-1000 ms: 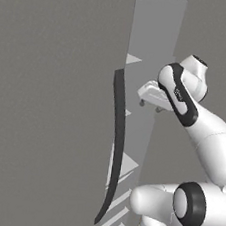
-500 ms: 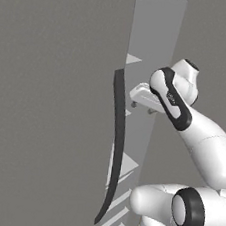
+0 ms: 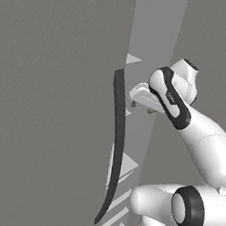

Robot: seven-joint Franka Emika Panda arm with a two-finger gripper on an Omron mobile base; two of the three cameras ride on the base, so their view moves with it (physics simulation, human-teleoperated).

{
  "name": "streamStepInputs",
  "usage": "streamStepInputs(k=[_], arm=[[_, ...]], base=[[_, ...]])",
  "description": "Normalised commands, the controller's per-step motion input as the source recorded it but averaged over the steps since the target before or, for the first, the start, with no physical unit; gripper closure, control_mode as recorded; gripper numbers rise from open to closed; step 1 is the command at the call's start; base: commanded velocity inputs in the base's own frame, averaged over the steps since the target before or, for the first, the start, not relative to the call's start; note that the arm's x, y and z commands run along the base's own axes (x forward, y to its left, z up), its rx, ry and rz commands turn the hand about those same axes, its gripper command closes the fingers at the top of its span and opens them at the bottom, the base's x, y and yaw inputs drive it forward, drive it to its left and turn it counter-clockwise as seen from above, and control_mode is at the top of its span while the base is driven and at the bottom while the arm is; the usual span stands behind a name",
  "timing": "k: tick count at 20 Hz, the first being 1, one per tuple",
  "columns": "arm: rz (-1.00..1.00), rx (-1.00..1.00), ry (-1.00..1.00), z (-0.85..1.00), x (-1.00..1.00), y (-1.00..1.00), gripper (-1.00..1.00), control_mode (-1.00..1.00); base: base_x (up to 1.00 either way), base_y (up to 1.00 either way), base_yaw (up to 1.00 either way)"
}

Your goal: Take the orange and broccoli from the second highest rack and move them to the highest rack where the squash and sweet potato are located, to maximize freezer space. Close the freezer door after rearranging.

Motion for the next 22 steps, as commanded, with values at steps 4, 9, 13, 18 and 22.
streamStepInputs(k=[4, 9, 13, 18, 22], arm=[[0.0, 0.0, 0.0, -0.04, 0.13, 0.05, -1.0, -1.0], [0.0, 0.0, 0.0, -0.03, 0.29, 0.19, -1.0, -1.0], [-0.09, 0.0, -0.05, -0.14, 0.42, 0.26, -1.0, -1.0], [-0.02, 0.0, -0.12, -0.26, 0.42, 0.25, -1.0, -1.0], [0.02, 0.0, -0.06, -0.25, 0.23, 0.23, -1.0, -1.0]], base=[[0.0, 0.0, 0.0], [0.0, 0.0, 0.0], [0.0, 0.0, 0.0], [0.0, 0.0, 0.0], [0.0, 0.0, 0.0]])
